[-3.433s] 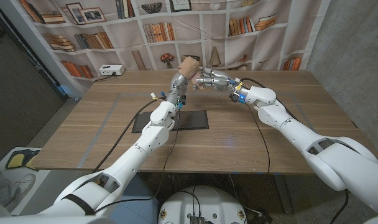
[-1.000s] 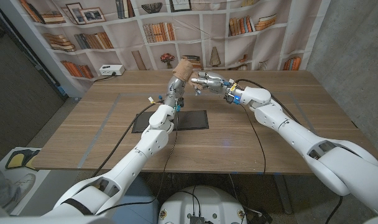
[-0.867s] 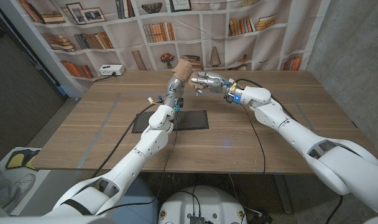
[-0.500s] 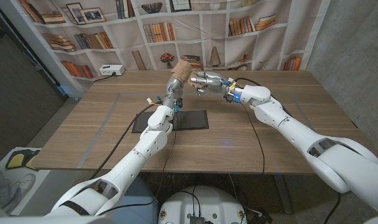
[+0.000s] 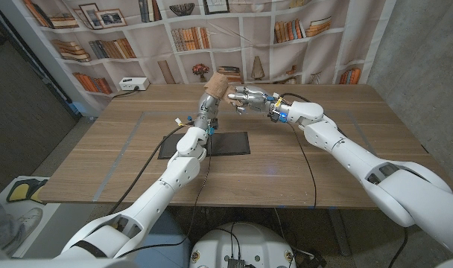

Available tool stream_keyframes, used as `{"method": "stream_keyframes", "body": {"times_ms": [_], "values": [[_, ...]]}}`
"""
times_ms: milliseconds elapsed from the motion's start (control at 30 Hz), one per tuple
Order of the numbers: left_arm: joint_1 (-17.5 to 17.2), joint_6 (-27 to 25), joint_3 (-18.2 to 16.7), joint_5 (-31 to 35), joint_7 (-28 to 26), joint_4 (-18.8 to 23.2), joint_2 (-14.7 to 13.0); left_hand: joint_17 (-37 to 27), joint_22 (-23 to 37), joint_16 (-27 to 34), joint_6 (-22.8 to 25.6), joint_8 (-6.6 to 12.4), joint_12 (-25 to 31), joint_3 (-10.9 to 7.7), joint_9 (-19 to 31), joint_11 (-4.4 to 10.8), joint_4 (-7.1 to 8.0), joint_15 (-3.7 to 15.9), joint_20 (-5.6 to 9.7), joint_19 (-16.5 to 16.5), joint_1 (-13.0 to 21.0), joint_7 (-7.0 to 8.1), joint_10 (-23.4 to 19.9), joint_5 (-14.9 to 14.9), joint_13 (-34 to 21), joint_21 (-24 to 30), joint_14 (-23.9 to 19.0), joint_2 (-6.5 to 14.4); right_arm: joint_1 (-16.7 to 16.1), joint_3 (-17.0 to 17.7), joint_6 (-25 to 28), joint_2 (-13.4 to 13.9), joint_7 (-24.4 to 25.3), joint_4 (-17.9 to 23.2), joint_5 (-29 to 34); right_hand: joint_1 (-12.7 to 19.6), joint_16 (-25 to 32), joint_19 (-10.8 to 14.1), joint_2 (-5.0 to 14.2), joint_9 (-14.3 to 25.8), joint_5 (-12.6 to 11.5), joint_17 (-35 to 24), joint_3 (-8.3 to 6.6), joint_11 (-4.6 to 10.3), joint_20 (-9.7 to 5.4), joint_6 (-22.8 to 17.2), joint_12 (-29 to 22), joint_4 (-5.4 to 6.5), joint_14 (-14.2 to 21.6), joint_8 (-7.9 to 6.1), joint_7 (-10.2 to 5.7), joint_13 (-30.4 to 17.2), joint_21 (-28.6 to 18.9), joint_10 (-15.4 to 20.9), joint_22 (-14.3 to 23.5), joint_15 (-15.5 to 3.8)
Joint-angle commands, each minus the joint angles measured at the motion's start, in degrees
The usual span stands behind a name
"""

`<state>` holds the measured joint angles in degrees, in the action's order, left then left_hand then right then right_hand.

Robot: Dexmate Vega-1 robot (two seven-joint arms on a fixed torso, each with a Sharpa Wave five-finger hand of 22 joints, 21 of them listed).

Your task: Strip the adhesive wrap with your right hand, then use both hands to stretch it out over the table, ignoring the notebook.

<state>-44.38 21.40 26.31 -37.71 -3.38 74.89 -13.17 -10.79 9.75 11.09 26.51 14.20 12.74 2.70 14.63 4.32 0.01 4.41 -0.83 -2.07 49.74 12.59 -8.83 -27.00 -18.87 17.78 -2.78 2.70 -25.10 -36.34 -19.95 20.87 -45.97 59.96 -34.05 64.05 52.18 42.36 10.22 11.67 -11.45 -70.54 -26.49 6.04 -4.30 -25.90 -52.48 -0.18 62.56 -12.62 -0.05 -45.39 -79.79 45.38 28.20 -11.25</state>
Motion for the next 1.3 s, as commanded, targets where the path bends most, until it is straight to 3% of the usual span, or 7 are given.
{"method": "stream_keyframes", "body": {"times_ms": [33, 233, 400, 700, 1300], "values": [[0.11, 0.81, -0.44, 0.00, -0.26, -0.64, 0.25, -0.16, 0.10, 0.36, 0.53, 0.35, 0.57, 0.31, 0.09, 0.20, 0.12, 0.02, 0.02, -0.71, 0.16, 0.04, -0.50, -0.21, 0.04, -0.08, -0.35, 0.73, 0.30, 0.87, -0.98, -1.06, -0.24, -2.08, -0.96, 0.77, 0.82, 0.33, 0.06, 14.03, 0.08, -0.15, -0.23, -0.47, -7.91, -16.66, -0.12, -0.52, 0.32, 0.25, -4.64, -0.15, -0.88, 0.30, -0.17, -1.43], [-0.22, 1.74, -1.08, 0.15, -1.53, -0.63, 0.56, -0.16, 0.11, 0.40, 0.89, 0.37, 0.66, 0.46, 0.02, 0.44, 0.26, -0.02, -0.02, -0.84, 0.14, 0.06, -0.79, -0.28, 0.18, -0.30, -0.54, 0.97, 0.64, 0.84, -0.67, -1.01, 0.00, -2.52, -0.58, 0.82, 1.29, 0.20, 0.11, 14.02, 0.14, -0.11, -0.43, -0.51, -7.90, -16.87, -0.14, -0.65, 0.34, 0.47, -4.19, -0.05, -1.30, 0.60, -0.50, -1.42], [-0.63, 3.37, -1.45, 0.22, -2.68, -1.18, 1.69, -0.27, 0.16, 0.81, 3.04, 0.82, 1.23, 0.86, -0.15, 1.26, 1.62, 0.79, 0.10, -2.00, -0.94, 0.02, -2.57, -0.44, 0.60, -0.67, -1.88, 2.77, 0.91, 0.57, 0.01, -0.95, -0.41, -2.83, -0.39, 0.75, 1.77, 0.08, 0.17, 14.01, 0.23, -0.07, -0.62, -0.49, -7.88, -17.00, -0.03, -0.66, 0.41, 0.72, -3.88, 0.24, -1.77, 0.85, -0.87, -1.41], [-0.90, 4.20, -1.80, -0.01, -3.65, -1.68, 2.58, -0.33, 0.21, 1.01, 5.22, 1.18, 1.69, 1.00, -0.39, 1.40, 3.26, 1.20, 0.03, -3.09, -2.00, 0.07, -4.30, -0.59, 1.10, -1.16, -3.16, 5.30, 0.72, 0.85, 0.54, -0.18, 0.20, -2.41, -0.13, 0.56, 2.18, -0.03, 0.17, 14.00, 0.33, -0.01, -0.81, -0.36, -7.87, -17.18, -0.04, -0.59, 0.30, 0.92, -3.87, 0.32, -2.31, 1.04, -1.31, -1.39], [-2.29, 5.33, -3.14, 0.84, -7.26, -0.41, 2.47, -0.26, 0.21, 1.23, 5.76, 0.98, 2.05, 1.25, -0.63, 1.62, 4.24, 1.67, 0.36, -4.18, -2.54, 0.03, -5.75, -0.58, 1.48, -1.46, -4.59, 6.20, -0.63, 2.75, 0.66, 1.96, 3.32, -0.55, -0.55, 0.17, 3.17, -0.29, 0.16, 14.23, 0.46, 0.03, -1.36, -0.44, -7.87, -17.36, -0.14, -0.53, 0.20, 1.18, -3.80, 0.32, -3.64, 1.39, -2.48, -1.40]]}}
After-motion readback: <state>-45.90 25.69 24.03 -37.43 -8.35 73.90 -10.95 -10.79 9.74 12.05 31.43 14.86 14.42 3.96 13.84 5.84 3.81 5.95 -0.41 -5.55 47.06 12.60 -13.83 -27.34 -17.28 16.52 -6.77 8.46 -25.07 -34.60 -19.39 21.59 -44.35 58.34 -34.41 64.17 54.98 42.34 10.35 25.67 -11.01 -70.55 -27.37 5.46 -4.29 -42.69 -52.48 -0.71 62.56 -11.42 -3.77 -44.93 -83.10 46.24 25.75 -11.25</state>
